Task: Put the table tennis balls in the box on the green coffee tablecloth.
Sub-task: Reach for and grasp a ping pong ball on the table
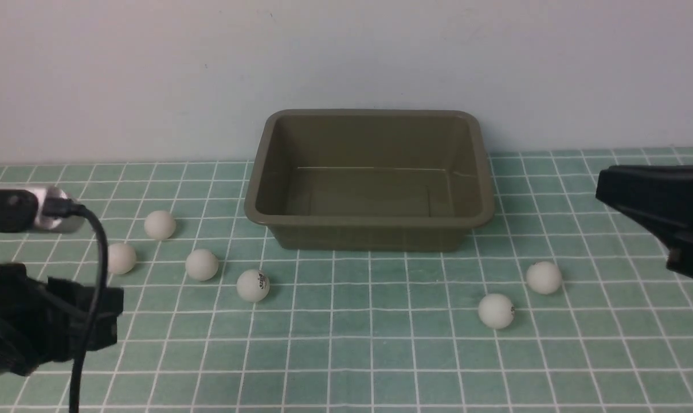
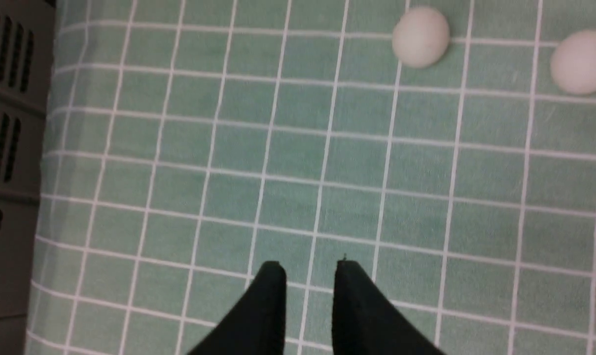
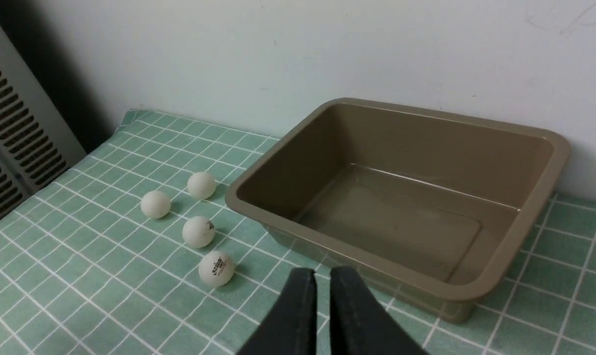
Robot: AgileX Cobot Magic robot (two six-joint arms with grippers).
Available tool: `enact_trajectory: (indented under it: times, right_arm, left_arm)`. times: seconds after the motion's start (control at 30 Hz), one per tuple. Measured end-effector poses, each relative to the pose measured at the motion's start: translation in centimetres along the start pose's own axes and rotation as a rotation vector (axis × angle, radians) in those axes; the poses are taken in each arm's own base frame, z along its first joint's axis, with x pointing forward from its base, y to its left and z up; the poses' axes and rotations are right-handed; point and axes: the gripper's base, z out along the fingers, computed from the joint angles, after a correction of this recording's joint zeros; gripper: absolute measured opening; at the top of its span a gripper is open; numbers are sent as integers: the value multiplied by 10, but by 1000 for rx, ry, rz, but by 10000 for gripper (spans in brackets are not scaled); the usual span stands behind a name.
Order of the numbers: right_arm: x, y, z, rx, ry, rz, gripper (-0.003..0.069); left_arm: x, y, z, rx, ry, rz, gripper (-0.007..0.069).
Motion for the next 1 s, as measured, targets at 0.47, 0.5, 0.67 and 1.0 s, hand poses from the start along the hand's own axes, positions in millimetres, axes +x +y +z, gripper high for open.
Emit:
enact_trajectory:
  times: [0.47, 0.5, 0.67, 1.0]
  right_arm:
    - [75, -71, 84, 272, 363, 21, -6]
    - [78, -75, 86, 302, 376, 8, -7]
    - [79, -83, 85, 377, 380, -34, -7]
    - [88, -120, 45, 959, 626, -54, -7]
  left_arm:
    - [-13, 2, -23, 18, 1, -5, 125]
    - [-13, 1, -23, 28, 2, -1, 125]
    - [-12, -4, -24, 93, 13, 4, 125]
    - [-10, -11, -25, 165, 33, 22, 125]
